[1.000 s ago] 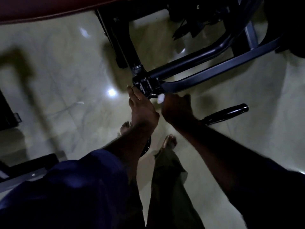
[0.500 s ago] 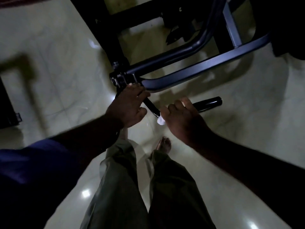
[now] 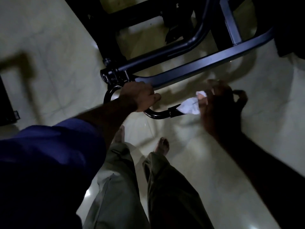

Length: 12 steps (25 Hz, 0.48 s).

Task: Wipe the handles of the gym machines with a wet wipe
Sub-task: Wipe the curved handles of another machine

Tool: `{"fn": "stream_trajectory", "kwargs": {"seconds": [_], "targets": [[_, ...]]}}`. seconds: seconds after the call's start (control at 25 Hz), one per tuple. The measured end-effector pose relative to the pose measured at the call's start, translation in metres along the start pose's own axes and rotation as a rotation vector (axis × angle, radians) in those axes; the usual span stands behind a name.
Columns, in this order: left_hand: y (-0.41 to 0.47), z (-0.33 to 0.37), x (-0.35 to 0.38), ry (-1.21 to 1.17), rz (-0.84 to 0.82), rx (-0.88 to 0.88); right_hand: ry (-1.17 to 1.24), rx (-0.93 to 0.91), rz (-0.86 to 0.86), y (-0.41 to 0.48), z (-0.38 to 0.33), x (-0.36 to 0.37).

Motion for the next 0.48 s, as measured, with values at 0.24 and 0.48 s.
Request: {"fn": "stream_trajectory", "kwargs": {"seconds": [0.24, 0.48], "targets": [[-0.001, 0.016, -0.003, 0.184, -0.130, 0.130, -0.075, -0.345, 0.094, -0.030, -0.106, -0.014], [-0.015, 0.023, -0.009, 0.353, -0.117, 0.124, 0.113, -0.053, 0.339, -0.025, 0.003, -0.046]]}}
Point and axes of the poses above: each hand's wrist, its own y-axis towards the middle knuckle, its own x-axis out of the palm, z = x × y, the point moved 9 cm from there along y, towards the middle knuckle, and after that the axes turned 15 degrees about -z, right-handed, at the moved point
